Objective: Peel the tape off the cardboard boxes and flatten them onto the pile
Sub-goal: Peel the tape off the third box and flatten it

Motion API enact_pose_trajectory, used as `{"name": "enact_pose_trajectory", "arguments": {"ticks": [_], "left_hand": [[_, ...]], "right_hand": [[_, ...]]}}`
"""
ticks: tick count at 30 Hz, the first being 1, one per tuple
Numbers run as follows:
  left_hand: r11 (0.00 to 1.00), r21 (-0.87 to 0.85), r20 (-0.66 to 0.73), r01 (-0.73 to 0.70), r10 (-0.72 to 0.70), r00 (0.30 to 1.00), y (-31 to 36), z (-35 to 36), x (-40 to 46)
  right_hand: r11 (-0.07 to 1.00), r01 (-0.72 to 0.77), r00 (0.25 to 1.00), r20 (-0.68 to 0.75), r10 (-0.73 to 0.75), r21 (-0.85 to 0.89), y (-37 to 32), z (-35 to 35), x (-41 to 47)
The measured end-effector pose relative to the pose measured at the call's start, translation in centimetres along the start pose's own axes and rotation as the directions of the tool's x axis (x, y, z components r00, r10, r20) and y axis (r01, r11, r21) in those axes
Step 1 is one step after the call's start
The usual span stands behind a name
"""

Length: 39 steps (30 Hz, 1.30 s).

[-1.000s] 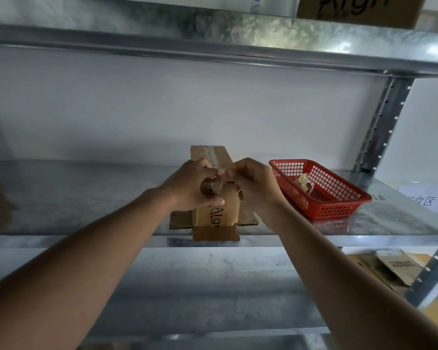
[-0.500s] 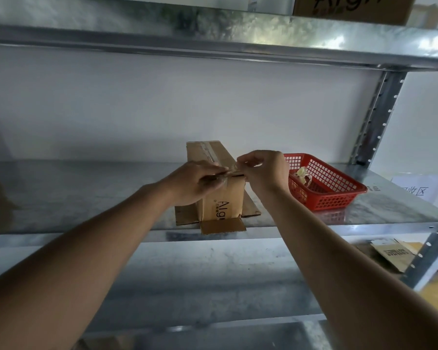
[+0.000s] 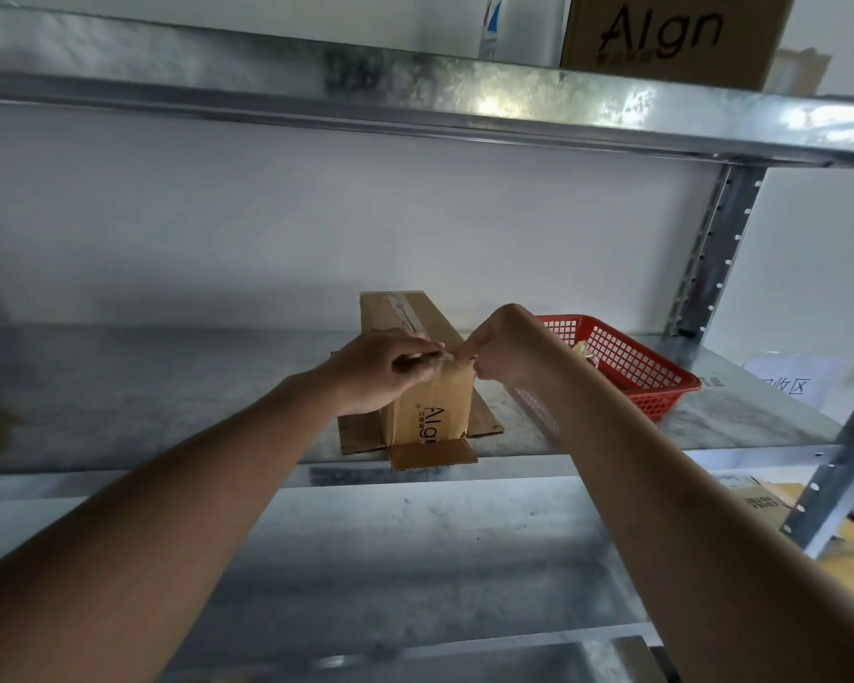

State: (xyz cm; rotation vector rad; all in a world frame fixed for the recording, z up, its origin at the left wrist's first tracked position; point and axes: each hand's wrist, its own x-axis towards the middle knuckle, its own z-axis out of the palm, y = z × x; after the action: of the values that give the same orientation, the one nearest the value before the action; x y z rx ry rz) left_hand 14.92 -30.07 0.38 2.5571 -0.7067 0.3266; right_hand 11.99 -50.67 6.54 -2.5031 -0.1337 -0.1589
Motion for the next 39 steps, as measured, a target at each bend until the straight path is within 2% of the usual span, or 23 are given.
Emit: {"name": "enact_pose_trajectory", "arguments": {"ticks": [2,5,7,10,17,20,22,26,29,31,36,39], "left_hand": [[1.000,0.000,-0.002,-0.011,0.011,1.000,0.0,0.0,0.1],[1.000,-0.009,-0.006,0.000,0.000,1.000,0.0,-0.1,0.0],[1.000,-0.028,0.000,0.004,-0.004,1.000,0.1,-0.2,-0.3],[0.999,-0.046,0.002,-0.005,0.005,1.000,0.4,-0.2,-0.6],[0.994,-0.107,0.004,0.021,-0.021,1.000,0.3,-0.3,-0.5],[0.999,-0.042,0.040,0.011,-0.009,0.999,0.1,-0.7,-0.5],[1.000,0.019,0.073,-0.006,0.005,0.997,0.0,-1.0,-0.5],[0.998,0.069,0.103,-0.003,-0.005,0.995,-0.5,-1.1,-0.5],[0.999,-0.031,0.101,0.011,-0.007,0.995,-1.1,-1.0,-0.3],[0.996,-0.091,0.127,0.015,-0.003,0.992,-1.5,-1.0,-0.3],[0.998,-0.057,0.186,-0.016,0.027,0.982,-1.7,-1.4,-0.3],[0.998,-0.010,0.165,-0.056,0.057,0.985,-1.4,-1.3,-0.4]], "right_hand": [[0.999,-0.001,0.998,0.069,0.004,-0.036,-0.4,0.1,0.1],[0.999,-0.019,0.996,-0.087,0.015,-0.043,-0.3,1.2,-0.2],[0.999,0.041,0.972,-0.228,-0.048,-0.034,0.2,2.0,-0.2],[0.986,0.129,0.937,-0.313,-0.157,-0.109,0.8,3.0,-0.3],[0.951,0.239,0.926,-0.248,-0.283,-0.194,0.4,3.4,-0.5],[0.928,0.241,0.934,-0.191,-0.301,-0.284,0.2,3.2,-0.4],[0.933,0.225,0.943,-0.178,-0.281,-0.282,0.1,3.2,-0.3],[0.971,0.238,0.951,-0.206,-0.229,0.021,-0.2,3.5,-0.6],[0.928,0.302,0.951,-0.135,-0.278,0.219,-0.7,3.1,-1.1],[0.884,0.294,0.956,-0.121,-0.268,0.365,-0.8,2.7,-1.3],[0.827,0.236,0.968,-0.198,-0.154,0.510,-0.7,3.1,-1.0],[0.838,0.209,0.958,-0.279,-0.071,0.503,-0.7,4.4,-0.4]]}}
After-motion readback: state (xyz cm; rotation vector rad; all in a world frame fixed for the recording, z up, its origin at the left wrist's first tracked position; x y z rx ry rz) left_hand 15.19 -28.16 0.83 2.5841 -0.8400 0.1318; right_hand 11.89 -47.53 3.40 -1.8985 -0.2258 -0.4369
